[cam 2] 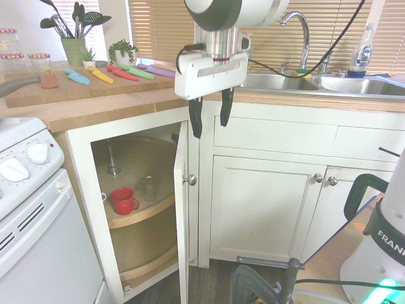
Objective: Close the cabinet
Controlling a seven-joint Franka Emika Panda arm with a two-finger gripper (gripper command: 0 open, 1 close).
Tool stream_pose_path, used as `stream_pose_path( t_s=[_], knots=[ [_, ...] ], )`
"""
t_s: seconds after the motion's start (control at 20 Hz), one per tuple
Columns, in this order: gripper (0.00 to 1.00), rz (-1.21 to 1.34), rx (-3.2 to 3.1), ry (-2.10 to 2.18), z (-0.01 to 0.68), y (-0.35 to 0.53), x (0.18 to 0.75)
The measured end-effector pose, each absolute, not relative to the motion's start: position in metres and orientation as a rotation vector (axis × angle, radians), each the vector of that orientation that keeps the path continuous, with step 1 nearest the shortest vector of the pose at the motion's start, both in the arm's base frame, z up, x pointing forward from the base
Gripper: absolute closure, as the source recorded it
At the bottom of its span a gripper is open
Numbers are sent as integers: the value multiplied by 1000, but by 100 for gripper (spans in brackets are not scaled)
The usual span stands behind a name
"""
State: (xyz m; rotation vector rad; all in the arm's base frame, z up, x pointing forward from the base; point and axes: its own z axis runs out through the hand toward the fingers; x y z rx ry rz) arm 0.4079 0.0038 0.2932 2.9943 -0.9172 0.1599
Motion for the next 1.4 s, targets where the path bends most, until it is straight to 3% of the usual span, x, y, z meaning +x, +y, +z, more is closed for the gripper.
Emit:
stream_pose_path(
  t_s=[0.9, 0.95, 1.4],
  knots=[
    [0, 198, 3033, -673, 197, -23, 479],
    [100, 197, 3034, -666, 195, -20, 481],
    [100, 188, 3039, -633, 198, -13, 487]
  ],
)
